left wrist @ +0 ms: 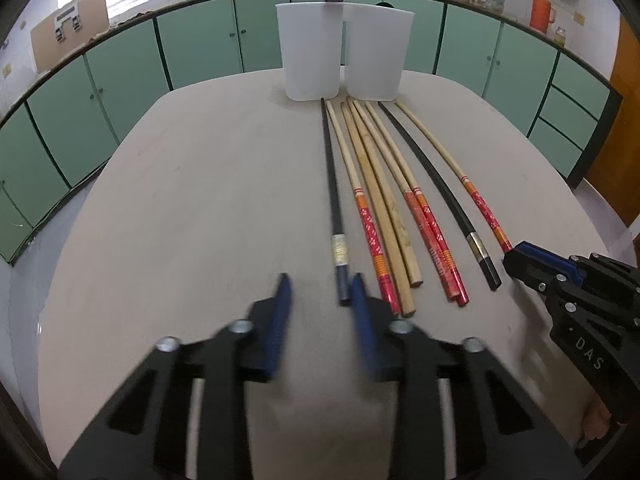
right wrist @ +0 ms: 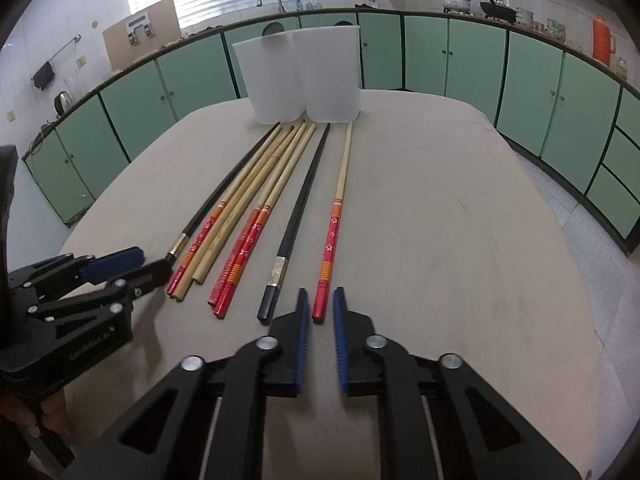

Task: Organize utensils
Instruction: 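Grasp a black chopstick with the left tool while the right tool grasps a red-patterned chopstick, then carry both chopsticks upright to the holder and lower them in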

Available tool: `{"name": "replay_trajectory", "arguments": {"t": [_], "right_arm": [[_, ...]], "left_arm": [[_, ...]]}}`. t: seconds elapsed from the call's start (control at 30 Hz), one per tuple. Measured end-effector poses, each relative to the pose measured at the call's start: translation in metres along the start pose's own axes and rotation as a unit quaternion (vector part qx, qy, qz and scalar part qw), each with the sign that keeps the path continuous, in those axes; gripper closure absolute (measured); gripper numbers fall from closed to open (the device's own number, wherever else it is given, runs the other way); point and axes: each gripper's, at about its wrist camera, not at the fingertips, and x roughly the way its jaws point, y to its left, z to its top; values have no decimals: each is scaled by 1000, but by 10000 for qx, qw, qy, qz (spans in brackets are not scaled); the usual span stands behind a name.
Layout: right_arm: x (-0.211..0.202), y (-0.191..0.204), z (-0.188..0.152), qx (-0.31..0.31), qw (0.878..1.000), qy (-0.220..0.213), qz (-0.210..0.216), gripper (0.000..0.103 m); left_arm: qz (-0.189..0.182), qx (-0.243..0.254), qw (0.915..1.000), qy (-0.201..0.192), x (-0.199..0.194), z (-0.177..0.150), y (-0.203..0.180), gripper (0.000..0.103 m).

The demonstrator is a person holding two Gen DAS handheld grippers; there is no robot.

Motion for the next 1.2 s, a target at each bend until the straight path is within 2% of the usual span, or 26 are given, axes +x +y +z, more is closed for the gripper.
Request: {"name": "replay_trajectory", "arguments": {"t": [0.03, 0.07, 0.63, 0.8, 0.97, 1.2], "right_arm": [[0, 0, 1, 4, 10000, 9, 3, 96], [1, 0, 1, 11, 10000, 13, 8, 96], [2, 2, 0, -23, 10000, -20, -75, 96], [-10, 5, 7, -84, 9999, -65, -116, 96], [-38, 10, 25, -167, 9992, -355, -72, 96], [-80, 22, 61, -365, 9951, -919, -28, 96]], "left_arm": [[-26, -13, 10000, 14, 1, 1, 0, 93], [-77, -38, 10000, 38, 1, 2, 1, 97], [-69, -91, 9999, -18, 4, 1, 1, 97], [-87, -51, 9999, -25, -5, 3, 3, 97], [76, 96, 9992, -377, -35, 15, 5, 97], [154, 140, 9932, -1143, -91, 46, 7, 97]]}}
